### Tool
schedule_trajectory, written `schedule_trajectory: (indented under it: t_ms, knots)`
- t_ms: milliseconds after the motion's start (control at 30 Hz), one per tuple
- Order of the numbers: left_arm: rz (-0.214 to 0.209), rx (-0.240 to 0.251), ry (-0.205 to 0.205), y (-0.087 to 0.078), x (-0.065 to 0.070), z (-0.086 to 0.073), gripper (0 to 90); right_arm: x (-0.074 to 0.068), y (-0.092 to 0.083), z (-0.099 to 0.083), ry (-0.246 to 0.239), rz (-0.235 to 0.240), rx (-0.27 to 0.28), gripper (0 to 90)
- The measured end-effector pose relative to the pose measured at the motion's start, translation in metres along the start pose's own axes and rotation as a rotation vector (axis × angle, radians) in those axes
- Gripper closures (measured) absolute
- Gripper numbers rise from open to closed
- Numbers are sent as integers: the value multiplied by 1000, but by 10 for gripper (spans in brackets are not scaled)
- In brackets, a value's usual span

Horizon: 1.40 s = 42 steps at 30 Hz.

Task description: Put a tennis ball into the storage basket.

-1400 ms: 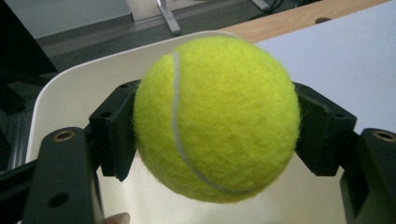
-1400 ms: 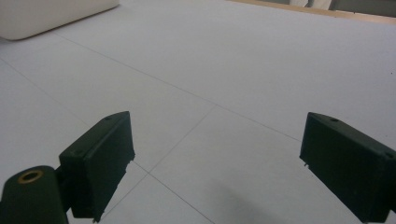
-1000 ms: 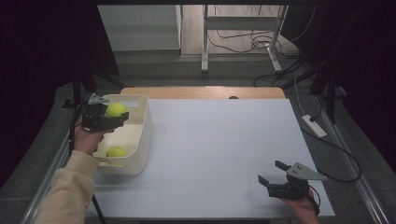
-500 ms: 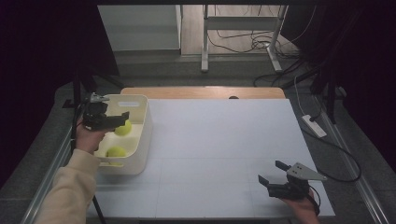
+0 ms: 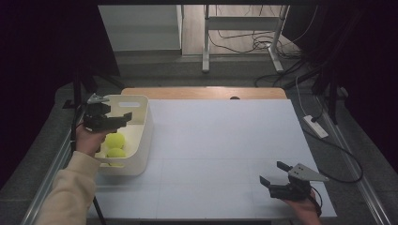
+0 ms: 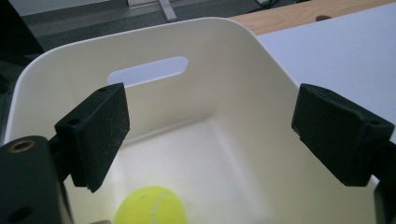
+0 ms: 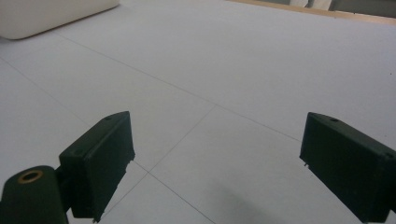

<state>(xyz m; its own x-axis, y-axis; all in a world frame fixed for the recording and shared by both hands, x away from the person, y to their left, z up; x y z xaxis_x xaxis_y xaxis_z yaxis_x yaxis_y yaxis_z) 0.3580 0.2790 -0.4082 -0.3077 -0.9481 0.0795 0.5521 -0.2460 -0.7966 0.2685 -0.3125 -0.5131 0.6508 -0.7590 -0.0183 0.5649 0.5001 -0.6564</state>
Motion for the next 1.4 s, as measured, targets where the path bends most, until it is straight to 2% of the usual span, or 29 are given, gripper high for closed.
schedule_trajectory:
  t_ms: [100,333,467,733,933,1000,1100,1400]
  knots:
    - [-20,21,6,-3,3,-4,133,1,0,0,3,1,-1,95]
    - [-64,36,24,-9,8,-8,137,2,1,1,0,18,9,95]
    - [-77,47,32,-11,15,-9,137,4,1,0,3,26,9,95]
    - [-105,83,72,-19,33,-9,138,4,-1,1,3,20,14,95]
    - [-153,118,105,-28,47,-16,141,3,0,2,0,18,10,95]
    - [-157,122,110,-29,49,-17,141,2,1,2,-3,17,8,95]
    - [-183,144,136,-36,60,-22,142,2,1,2,-4,17,7,95]
    - [-214,154,192,-43,80,-30,143,1,1,3,-9,12,7,95]
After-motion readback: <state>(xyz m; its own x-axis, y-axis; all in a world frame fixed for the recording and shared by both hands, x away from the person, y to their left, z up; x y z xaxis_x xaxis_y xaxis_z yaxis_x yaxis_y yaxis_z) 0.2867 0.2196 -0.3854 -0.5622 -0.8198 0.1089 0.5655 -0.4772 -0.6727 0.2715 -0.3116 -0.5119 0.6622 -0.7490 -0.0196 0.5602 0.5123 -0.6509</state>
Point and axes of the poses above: each handheld gripper's, and its own axes: y roughly forward along the jaws, z roughly out of its top, x roughly to its right, the point moved 1 cm from there along y, roughly forward along the jaws, and after that the axes turned 15 degrees about -x, right-handed, at the moved point
